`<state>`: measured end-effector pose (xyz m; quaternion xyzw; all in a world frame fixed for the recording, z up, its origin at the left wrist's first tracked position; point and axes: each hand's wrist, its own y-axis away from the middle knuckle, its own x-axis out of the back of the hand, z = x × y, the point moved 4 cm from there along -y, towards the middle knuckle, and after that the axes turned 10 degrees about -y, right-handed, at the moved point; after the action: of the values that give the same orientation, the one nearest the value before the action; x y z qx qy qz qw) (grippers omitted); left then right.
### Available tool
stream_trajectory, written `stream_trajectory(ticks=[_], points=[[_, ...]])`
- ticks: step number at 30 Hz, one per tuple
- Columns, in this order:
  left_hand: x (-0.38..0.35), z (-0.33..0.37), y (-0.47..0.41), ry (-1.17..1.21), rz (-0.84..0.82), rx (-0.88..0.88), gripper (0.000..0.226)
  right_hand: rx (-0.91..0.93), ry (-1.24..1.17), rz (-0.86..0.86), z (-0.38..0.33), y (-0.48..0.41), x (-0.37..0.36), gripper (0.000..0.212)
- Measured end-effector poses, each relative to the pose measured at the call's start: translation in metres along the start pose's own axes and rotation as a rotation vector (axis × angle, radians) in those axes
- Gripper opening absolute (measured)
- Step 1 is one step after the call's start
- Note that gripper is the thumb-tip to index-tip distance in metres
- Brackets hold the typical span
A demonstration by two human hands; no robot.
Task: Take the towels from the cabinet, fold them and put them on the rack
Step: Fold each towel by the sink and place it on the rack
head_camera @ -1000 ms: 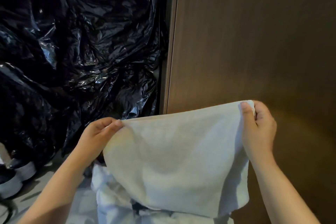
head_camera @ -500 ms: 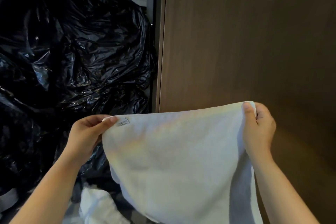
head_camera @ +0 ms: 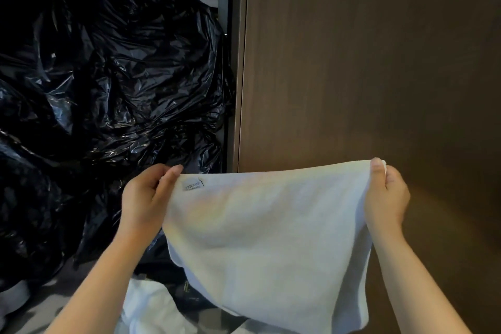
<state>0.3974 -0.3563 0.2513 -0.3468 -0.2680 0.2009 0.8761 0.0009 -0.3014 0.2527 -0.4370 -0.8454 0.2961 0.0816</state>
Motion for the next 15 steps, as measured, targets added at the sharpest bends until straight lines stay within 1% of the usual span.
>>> stream_trajectory(ticks=[1,3,4,7,9,11,12,14,15], points=[[-0.003,0.006,0.001,0.008,0.014,0.005,0.052,-0.018,0.006,0.007,0.001,-0.001,-0.001,0.043],[-0.006,0.009,0.002,0.067,0.022,0.052,0.056,-0.032,0.019,0.024,0.001,0.0,0.0,0.044],[-0.006,0.007,0.001,0.113,0.015,0.092,0.058,-0.036,0.014,0.036,0.002,0.0,0.001,0.044],[-0.005,-0.006,-0.003,0.277,-0.021,0.223,0.077,-0.031,-0.007,0.069,0.008,0.0,0.011,0.05],[-0.01,-0.013,-0.003,0.304,-0.063,0.283,0.074,-0.033,0.016,0.073,0.015,0.003,0.015,0.05],[-0.024,-0.021,0.006,0.208,-0.201,0.335,0.065,-0.1,0.074,0.031,0.03,0.012,0.015,0.047],[-0.033,-0.028,0.014,0.167,-0.282,0.356,0.067,-0.142,0.095,0.006,0.041,0.018,0.014,0.046],[-0.044,-0.042,0.03,0.227,-0.415,0.376,0.074,-0.206,0.113,-0.022,0.062,0.028,0.016,0.045],[-0.045,-0.046,0.037,0.295,-0.471,0.394,0.068,-0.232,0.12,-0.021,0.072,0.031,0.019,0.044]])
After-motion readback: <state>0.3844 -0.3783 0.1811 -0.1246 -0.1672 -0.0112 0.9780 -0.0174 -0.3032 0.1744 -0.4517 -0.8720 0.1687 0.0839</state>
